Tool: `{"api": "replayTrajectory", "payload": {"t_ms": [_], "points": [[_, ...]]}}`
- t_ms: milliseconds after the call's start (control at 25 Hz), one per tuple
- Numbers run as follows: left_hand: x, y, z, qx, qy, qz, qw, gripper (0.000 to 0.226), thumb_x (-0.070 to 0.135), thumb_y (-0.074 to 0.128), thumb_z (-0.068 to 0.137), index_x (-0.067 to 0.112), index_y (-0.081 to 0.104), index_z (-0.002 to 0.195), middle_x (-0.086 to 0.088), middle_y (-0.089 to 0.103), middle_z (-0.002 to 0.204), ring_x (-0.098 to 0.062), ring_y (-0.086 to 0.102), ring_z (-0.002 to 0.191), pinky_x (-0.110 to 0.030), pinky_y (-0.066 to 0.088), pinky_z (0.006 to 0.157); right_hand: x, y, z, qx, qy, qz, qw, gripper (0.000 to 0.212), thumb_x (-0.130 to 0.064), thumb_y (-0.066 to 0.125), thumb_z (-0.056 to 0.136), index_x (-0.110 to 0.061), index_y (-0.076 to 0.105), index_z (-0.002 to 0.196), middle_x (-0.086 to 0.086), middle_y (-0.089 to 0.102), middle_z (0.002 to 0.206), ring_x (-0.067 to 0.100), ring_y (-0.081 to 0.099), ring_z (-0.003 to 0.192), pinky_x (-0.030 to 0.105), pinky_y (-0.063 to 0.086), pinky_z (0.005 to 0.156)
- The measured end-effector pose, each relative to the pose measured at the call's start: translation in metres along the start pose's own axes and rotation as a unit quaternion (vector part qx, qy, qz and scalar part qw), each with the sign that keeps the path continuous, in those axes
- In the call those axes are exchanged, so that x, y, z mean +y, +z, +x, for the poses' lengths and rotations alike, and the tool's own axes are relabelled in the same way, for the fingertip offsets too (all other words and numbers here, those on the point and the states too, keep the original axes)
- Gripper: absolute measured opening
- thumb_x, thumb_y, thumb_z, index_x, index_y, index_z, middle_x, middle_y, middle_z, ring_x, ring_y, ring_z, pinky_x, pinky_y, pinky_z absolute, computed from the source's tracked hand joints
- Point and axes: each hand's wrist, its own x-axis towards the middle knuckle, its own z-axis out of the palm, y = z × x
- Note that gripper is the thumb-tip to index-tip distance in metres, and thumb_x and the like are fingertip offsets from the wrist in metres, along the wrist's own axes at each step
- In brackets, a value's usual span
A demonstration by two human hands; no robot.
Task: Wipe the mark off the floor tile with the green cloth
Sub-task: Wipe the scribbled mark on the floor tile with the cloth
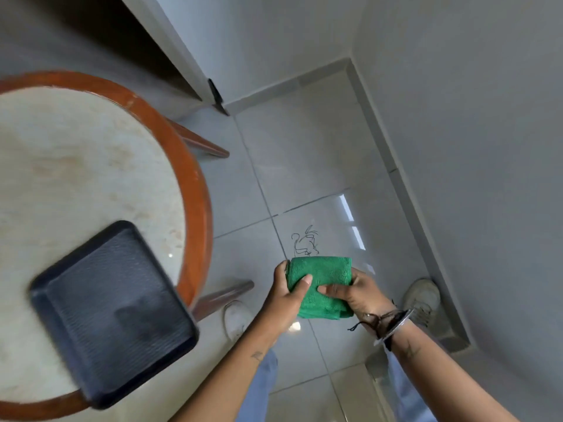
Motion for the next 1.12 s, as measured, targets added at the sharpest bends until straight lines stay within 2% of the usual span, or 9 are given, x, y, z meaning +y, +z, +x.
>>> {"api": "replayTrajectory", "payload": {"t_ms": [160,320,480,640,760,840,1000,1080,1120], "points": [[-0.065,0.016,0.109,0.009,-0.059,0.150,0.987,0.082,0.047,0.056,0.090,0.013,0.013,0.151,-0.005,0.056,0.126,-0.016,0.059,0.108,-0.009,0.050,0.082,0.054,-0.053,0.094,0.195,-0.017,-0.227,0.954,0.021,0.006,0.067,0.078,-0.014,0.069,0.085,0.019,0.075,0.091,0.029,0.074,0.076,0.031,0.058,0.064],[-0.120,-0.014,0.220,0.117,-0.023,0.470,0.875,0.081,0.041,0.055,0.091,0.004,0.014,0.151,-0.021,0.035,0.150,-0.035,0.037,0.136,-0.045,0.030,0.112,0.086,-0.085,0.207,0.320,-0.101,-0.535,0.775,0.014,-0.013,0.056,0.085,-0.012,0.061,0.098,0.017,0.071,0.094,0.040,0.065,0.086,0.040,0.050,0.070],[-0.155,-0.032,0.296,0.091,-0.023,0.607,0.789,0.103,0.050,0.065,0.081,0.007,0.004,0.152,-0.019,0.010,0.161,-0.033,0.009,0.149,-0.048,0.011,0.121,0.162,-0.066,0.279,0.109,-0.070,-0.748,0.651,0.057,-0.019,0.045,0.091,-0.005,0.032,0.145,0.021,0.037,0.152,0.038,0.045,0.127,0.049,0.037,0.104],[-0.181,-0.032,0.324,0.015,-0.015,0.657,0.754,0.130,0.054,0.077,0.068,0.008,-0.011,0.151,-0.023,-0.019,0.159,-0.038,-0.012,0.148,-0.050,0.002,0.121,0.225,-0.058,0.270,0.018,-0.085,-0.819,0.567,0.095,-0.067,0.027,0.085,0.005,0.024,0.147,0.027,0.023,0.156,0.043,0.030,0.135,0.059,0.015,0.113],[-0.192,-0.037,0.324,0.008,0.000,0.663,0.749,0.144,0.057,0.082,0.058,0.011,-0.018,0.151,-0.025,-0.027,0.156,-0.039,-0.017,0.147,-0.050,-0.001,0.120,0.248,-0.078,0.263,-0.147,-0.150,-0.891,0.403,0.097,-0.070,0.032,0.084,-0.001,0.019,0.151,0.020,0.016,0.160,0.040,0.019,0.143,0.059,0.004,0.119],[-0.192,-0.041,0.324,-0.006,-0.010,0.682,0.731,0.150,0.060,0.084,0.053,0.013,-0.021,0.149,-0.024,-0.029,0.156,-0.037,-0.018,0.147,-0.052,-0.002,0.119,0.236,-0.095,0.271,-0.163,-0.177,-0.877,0.415,0.090,-0.069,0.034,0.084,-0.014,0.017,0.153,0.006,0.010,0.163,0.030,0.008,0.149,0.056,-0.020,0.115],[-0.189,-0.044,0.327,-0.019,-0.028,0.695,0.718,0.155,0.060,0.086,0.047,0.015,-0.023,0.149,-0.022,-0.029,0.156,-0.034,-0.018,0.148,-0.052,-0.004,0.119,0.189,-0.106,0.314,0.214,-0.076,-0.743,0.630,0.089,-0.076,0.025,0.080,-0.024,0.023,0.151,0.000,0.017,0.163,0.026,0.010,0.150,0.055,-0.021,0.109],[-0.188,-0.044,0.326,-0.018,-0.025,0.700,0.714,0.154,0.057,0.087,0.048,0.016,-0.022,0.149,-0.020,-0.029,0.157,-0.033,-0.018,0.148,-0.051,-0.004,0.119,0.189,-0.090,0.315,0.225,-0.064,-0.706,0.669,0.095,-0.079,0.029,0.077,-0.020,0.025,0.150,0.003,0.017,0.162,0.028,0.005,0.150,0.052,-0.020,0.109],[-0.185,-0.045,0.326,-0.018,-0.024,0.702,0.712,0.154,0.056,0.087,0.049,0.016,-0.021,0.150,-0.020,-0.029,0.157,-0.032,-0.017,0.148,-0.050,-0.004,0.120,0.202,-0.082,0.307,0.129,-0.103,-0.744,0.647,0.096,-0.080,0.032,0.076,-0.018,0.030,0.149,0.003,0.019,0.162,0.028,0.001,0.150,0.052,-0.021,0.110]]}}
